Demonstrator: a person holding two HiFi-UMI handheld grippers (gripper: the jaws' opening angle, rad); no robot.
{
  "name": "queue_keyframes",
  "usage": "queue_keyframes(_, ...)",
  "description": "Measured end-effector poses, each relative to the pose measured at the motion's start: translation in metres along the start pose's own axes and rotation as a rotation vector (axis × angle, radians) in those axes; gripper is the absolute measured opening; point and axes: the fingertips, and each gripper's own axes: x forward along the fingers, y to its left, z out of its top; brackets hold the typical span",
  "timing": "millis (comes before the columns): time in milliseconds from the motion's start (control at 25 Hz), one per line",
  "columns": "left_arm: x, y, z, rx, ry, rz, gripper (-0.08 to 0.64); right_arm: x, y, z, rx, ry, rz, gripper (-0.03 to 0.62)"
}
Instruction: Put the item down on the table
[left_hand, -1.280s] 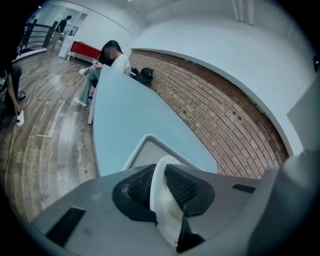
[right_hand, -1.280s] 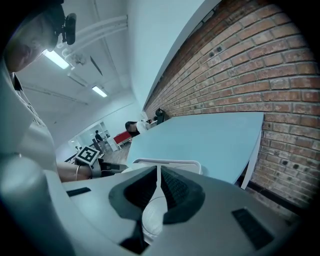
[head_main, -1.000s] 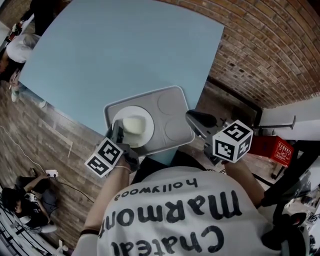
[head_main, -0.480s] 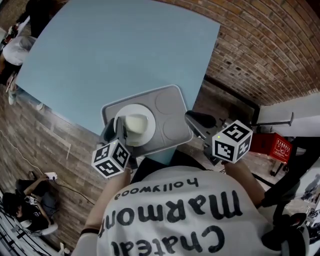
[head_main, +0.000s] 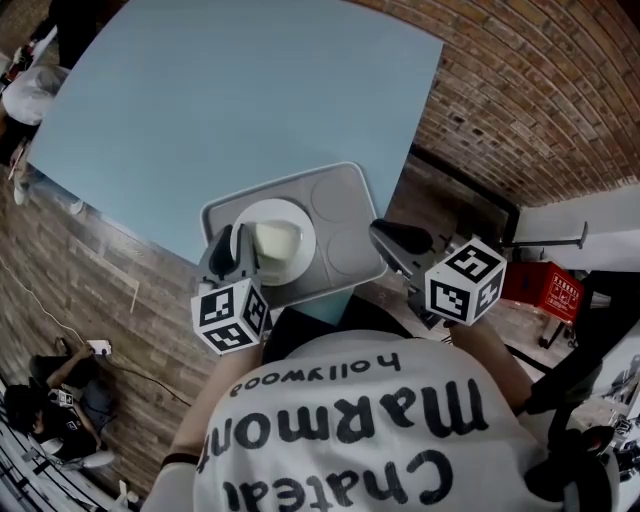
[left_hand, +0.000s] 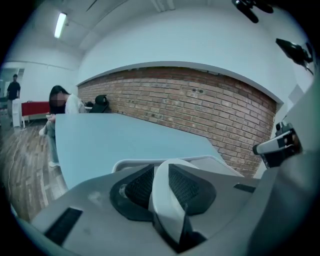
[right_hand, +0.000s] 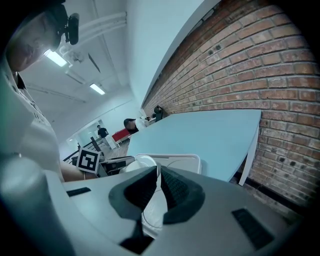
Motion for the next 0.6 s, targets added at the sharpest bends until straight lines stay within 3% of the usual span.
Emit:
queue_keyframes(200, 0.002, -0.002, 0.005, 0.109, -0.007, 0.017, 0.069, 0.001, 0.000, -0.002, 0.003, 0.007, -0.001, 0.026)
queue_keyframes(360, 0.006, -0.010, 0.002, 0.262, 0.007, -0.002, 0.069, -0.002, -0.002, -0.003, 0.004, 0.004, -0.006, 0.026)
queue_keyframes(600, 0.008, -0.011, 0.005, 0.273, -0.004, -0.012, 0.069, -0.007, -0.002, -0.003, 0.007, -0.001, -0.015, 0.026)
